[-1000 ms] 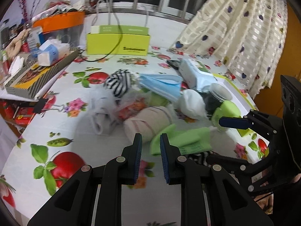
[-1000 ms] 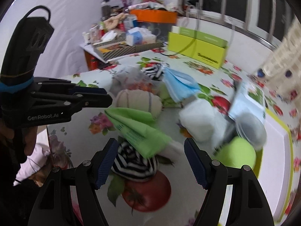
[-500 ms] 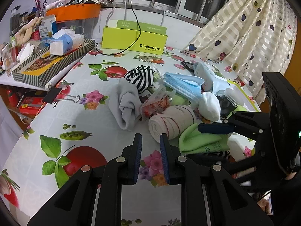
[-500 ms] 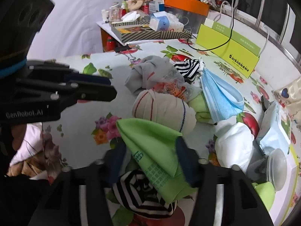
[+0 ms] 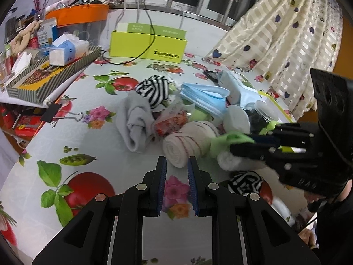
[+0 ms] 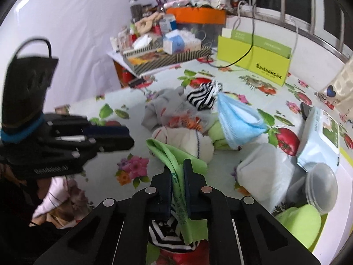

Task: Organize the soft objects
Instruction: 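Grasp the green cloth with the right gripper while the left tool lowers onto the striped sock ball, then grasp the striped sock ball with the left gripper while the right gripper lifts the green cloth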

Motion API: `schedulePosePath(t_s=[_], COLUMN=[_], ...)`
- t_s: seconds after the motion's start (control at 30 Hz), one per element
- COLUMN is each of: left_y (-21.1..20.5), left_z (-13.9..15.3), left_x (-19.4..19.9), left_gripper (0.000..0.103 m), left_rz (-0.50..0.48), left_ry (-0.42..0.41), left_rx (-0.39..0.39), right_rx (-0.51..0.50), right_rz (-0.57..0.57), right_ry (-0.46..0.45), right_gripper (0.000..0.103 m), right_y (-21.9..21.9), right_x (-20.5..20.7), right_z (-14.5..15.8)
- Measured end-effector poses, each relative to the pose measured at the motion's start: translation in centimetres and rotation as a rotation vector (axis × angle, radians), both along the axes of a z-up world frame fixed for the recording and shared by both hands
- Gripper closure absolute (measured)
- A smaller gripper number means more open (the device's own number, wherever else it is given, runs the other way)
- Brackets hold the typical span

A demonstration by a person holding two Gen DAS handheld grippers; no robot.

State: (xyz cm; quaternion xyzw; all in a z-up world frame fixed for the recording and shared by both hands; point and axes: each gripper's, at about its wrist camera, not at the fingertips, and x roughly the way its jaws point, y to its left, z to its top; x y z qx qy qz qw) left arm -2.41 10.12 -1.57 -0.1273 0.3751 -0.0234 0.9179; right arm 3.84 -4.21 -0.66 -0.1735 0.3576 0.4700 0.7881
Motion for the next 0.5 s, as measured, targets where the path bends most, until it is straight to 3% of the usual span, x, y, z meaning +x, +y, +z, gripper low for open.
schedulePosePath(t_s=[0.33,0.47,0.5], left_y=[-3.2,-5.2,-5.6], left_z=[-0.4,-1.0,-1.1], left_x=[0.3,0.3,0.2], left_gripper=[0.082,0.057,0.056], left_rz=[-0.122,-0.215,-0.233], left_ry=[0.018,0.027,0.028], left_rx=[0.007,-0.015,-0.018], right_rx=[0.094,0.103,0.107], right_rz=[-0.017,-0.015,-0.024], right_ry=[0.069,0.108,0.124], right_gripper=[0.094,0.093,0.093], right_y=[-1.9,-1.9,-2.0], right_x=[0.5,0.9,1.3], right_z=[0.9,0.4,0.2])
